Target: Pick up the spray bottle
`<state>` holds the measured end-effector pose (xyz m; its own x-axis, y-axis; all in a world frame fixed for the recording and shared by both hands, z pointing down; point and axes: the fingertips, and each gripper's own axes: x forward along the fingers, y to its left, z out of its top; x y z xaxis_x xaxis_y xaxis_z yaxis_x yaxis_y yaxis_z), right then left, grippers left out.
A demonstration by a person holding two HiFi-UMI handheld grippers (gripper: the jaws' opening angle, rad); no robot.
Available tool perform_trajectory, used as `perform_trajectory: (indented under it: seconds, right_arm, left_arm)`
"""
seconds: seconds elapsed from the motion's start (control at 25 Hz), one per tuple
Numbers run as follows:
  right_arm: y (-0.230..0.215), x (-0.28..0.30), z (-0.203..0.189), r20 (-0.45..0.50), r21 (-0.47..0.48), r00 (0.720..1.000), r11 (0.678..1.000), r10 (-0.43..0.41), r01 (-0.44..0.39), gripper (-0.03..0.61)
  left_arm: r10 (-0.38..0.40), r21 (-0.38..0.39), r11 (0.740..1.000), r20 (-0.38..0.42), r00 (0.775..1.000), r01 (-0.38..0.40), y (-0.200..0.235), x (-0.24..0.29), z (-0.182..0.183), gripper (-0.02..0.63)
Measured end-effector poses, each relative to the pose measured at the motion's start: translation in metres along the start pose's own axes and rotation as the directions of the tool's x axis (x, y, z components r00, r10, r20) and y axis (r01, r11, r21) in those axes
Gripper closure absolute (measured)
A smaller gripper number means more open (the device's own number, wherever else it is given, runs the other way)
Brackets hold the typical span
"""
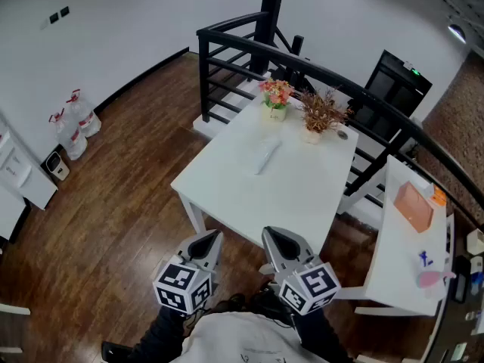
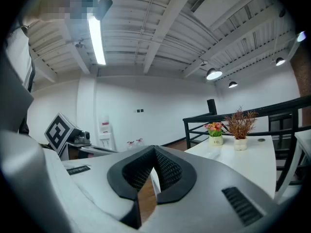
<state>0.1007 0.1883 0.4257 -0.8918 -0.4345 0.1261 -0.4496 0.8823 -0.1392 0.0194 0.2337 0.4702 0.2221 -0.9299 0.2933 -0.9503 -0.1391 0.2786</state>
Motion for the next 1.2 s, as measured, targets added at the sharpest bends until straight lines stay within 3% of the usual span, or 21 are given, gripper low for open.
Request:
perform_trajectory:
  seconds: [0.44,0.76,1.0,1.2]
  right_arm:
    - [-0.127,0.007,0.064,0.119,-0.031,0.993,0.999,-0.008,0.012,0.598]
    - [-0.231,0.000,0.113,0.174,0.013,0.984,0.999,-0.031,0.030,0.598]
    - [-0.269,0.018,0.124,0.198,0.057,0.977,0.996,-0.075,0.065,0.598]
    - [-0.287,0.065,0.126,0.201,0.079,0.967,0.986,-0.159,0.145,0.598]
  left_arm:
    - [-0.032,0.066,0.997,0.053,0.998,0.029,-0.026,0.136,0.067,0.626]
    - [-0.029,0.095,0.995,0.064,0.998,0.023,-0.056,0.228,0.131,0.626]
    - [-0.026,0.132,0.991,0.047,0.999,0.019,-0.046,0.263,0.160,0.626]
    - [-0.056,0.154,0.987,0.023,0.998,0.051,0.003,0.297,0.183,0.626]
